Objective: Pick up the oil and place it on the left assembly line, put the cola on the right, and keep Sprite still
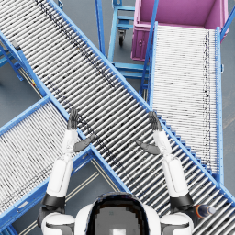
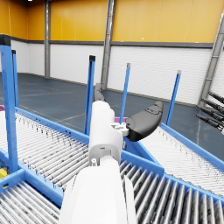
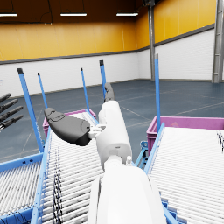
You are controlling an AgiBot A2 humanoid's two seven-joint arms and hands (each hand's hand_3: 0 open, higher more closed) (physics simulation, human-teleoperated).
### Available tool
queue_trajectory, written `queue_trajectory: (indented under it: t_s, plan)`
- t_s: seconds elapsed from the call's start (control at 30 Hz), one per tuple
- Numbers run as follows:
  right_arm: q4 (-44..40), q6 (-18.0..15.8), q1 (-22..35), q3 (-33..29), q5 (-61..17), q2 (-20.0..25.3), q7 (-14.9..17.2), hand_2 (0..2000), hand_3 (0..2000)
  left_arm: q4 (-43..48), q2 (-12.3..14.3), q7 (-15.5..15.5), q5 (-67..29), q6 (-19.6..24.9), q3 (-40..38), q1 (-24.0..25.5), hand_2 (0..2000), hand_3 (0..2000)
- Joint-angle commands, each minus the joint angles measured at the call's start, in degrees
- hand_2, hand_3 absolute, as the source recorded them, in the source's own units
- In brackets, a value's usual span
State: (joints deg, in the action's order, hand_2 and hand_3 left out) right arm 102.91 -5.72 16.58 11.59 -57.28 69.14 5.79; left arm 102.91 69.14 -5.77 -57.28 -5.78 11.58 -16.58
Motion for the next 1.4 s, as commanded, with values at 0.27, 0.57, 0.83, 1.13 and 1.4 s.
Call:
queue_trajectory:
  t_s: [0.27, 0.57, 0.83, 1.13, 1.4]
  plan:
    - [0.0, 0.0, 0.0, 0.0, 0.0, 0.0, 0.0, 0, 0, 0.0, 0.0, 0.0, 0.0, 0.0, 0.0, 0.0, 0, 0]
    - [0.0, 0.0, 0.0, 0.0, 0.0, 0.0, 0.0, 0, 0, 0.0, 0.0, 0.0, 0.0, 0.0, 0.0, 0.0, 0, 0]
    - [0.0, 0.0, 0.0, 0.0, 0.0, 0.0, 0.0, 0, 0, 0.0, 0.0, 0.0, 0.0, 0.0, 0.0, 0.0, 0, 0]
    - [0.0, 0.0, 0.0, 0.0, 0.0, 0.0, 0.0, 0, 0, 0.0, 0.0, 0.0, 0.0, 0.0, 0.0, 0.0, 0, 0]
    - [0.0, 0.0, 0.0, 0.0, 0.0, 0.0, 0.0, 0, 0, 0.0, 0.0, 0.0, 0.0, 0.0, 0.0, 0.0, 0, 0]
